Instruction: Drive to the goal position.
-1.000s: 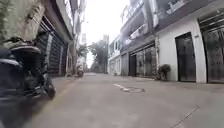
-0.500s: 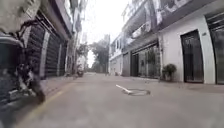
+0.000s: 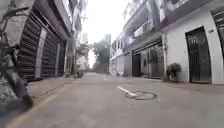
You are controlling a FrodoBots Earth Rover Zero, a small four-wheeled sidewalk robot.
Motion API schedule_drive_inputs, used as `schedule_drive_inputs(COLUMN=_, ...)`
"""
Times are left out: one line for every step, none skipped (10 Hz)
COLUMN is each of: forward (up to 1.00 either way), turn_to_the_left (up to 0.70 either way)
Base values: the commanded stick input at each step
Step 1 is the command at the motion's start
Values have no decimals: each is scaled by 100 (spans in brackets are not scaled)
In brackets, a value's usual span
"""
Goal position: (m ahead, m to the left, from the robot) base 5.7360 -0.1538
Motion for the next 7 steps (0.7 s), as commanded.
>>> schedule_drive_inputs(forward=70, turn_to_the_left=1)
schedule_drive_inputs(forward=70, turn_to_the_left=1)
schedule_drive_inputs(forward=69, turn_to_the_left=1)
schedule_drive_inputs(forward=68, turn_to_the_left=1)
schedule_drive_inputs(forward=67, turn_to_the_left=1)
schedule_drive_inputs(forward=66, turn_to_the_left=1)
schedule_drive_inputs(forward=66, turn_to_the_left=1)
